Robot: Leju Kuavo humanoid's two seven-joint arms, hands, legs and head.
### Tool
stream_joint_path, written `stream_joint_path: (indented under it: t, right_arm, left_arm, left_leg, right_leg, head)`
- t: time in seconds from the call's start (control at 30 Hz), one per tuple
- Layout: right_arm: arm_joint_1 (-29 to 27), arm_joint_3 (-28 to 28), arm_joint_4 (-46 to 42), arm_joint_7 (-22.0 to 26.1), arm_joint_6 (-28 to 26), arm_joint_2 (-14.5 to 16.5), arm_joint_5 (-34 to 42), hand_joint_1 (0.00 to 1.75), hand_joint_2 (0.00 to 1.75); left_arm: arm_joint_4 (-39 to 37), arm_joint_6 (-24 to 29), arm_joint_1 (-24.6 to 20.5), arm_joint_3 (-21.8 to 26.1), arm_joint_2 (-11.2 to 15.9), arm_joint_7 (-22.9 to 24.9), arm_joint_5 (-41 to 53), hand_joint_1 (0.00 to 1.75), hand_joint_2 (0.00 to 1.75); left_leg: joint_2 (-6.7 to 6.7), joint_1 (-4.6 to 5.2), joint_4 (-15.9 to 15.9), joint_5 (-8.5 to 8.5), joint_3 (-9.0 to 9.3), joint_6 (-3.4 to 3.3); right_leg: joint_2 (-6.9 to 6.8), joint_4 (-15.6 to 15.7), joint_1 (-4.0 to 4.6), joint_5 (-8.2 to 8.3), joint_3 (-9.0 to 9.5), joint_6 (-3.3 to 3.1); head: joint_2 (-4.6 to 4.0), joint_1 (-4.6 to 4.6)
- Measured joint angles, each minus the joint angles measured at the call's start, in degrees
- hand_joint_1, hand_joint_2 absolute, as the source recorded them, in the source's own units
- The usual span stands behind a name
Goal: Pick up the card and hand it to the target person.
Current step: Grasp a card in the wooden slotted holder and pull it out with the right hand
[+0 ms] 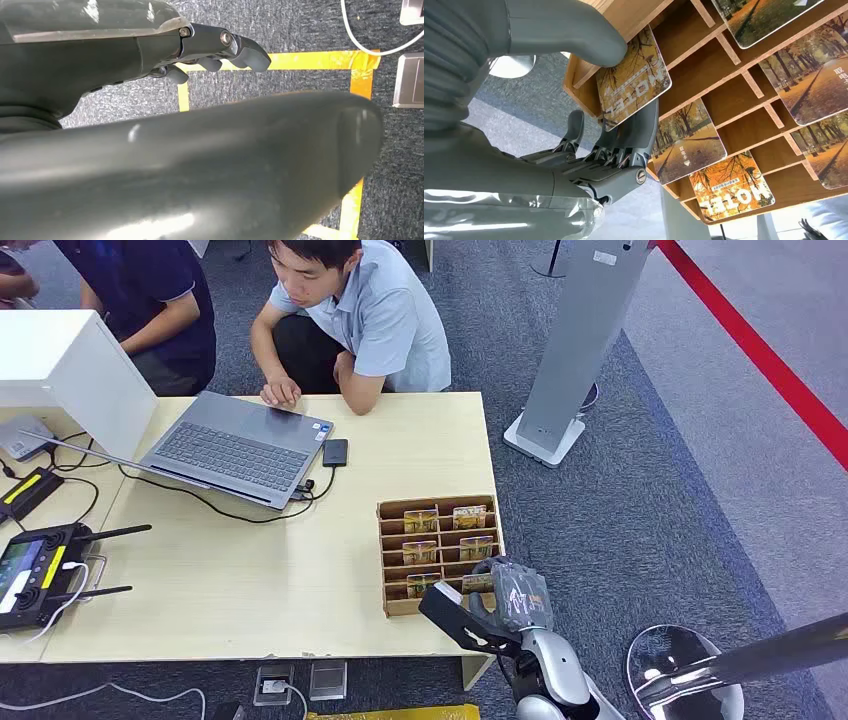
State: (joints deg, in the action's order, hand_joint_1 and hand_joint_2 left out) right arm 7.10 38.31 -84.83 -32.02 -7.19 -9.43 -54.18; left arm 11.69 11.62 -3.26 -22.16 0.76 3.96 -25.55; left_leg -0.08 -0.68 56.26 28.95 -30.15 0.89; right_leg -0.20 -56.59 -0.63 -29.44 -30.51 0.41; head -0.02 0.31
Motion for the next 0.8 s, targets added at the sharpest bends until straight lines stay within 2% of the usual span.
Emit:
stream_joint_path:
  t: [0.17, 0.33, 0.47, 0.8]
  right_arm:
    - [0.1, 0.2, 0.0, 0.0, 0.0, -0.1, 0.0, 1.03, 1.75]
    - [0.2, 0.3, 0.0, 0.0, -0.4, -0.1, 0.1, 1.35, 1.75]
    - [0.2, 0.4, 0.1, 0.0, -0.6, -0.2, 0.2, 1.51, 1.75]
    - [0.2, 0.9, 0.1, 0.0, -1.0, -0.4, 0.6, 1.55, 1.75]
  left_arm:
    - [0.0, 0.0, 0.0, -0.2, 0.0, 0.0, -0.1, 0.00, 0.00]
    - [0.0, 0.0, 0.0, -0.4, 0.0, 0.0, -0.2, 0.00, 0.00]
    - [0.0, 0.0, 0.0, -0.4, 0.0, 0.0, -0.3, 0.00, 0.00]
    - [0.0, 0.0, 0.0, -0.4, 0.1, -0.2, -0.7, 0.00, 0.00]
  left_leg:
    - [0.00, 0.00, 0.0, 0.00, 0.00, 0.00]
    - [0.00, 0.00, 0.0, 0.00, 0.00, 0.00]
    - [0.00, 0.00, 0.0, 0.00, 0.00, 0.00]
    - [0.00, 0.00, 0.0, 0.00, 0.01, 0.00]
  right_leg:
    - [0.00, 0.0, 0.00, 0.00, 0.00, 0.00]
    - [0.00, 0.0, 0.00, 0.00, -0.01, 0.00]
    - [0.00, 0.0, 0.00, 0.00, -0.01, 0.00]
    - [0.00, 0.0, 0.00, 0.00, 0.00, 0.00]
  head:
    - [0.00, -0.03]
    - [0.00, -0.04]
    - [0.00, -0.02]
    - [0.00, -0.04]
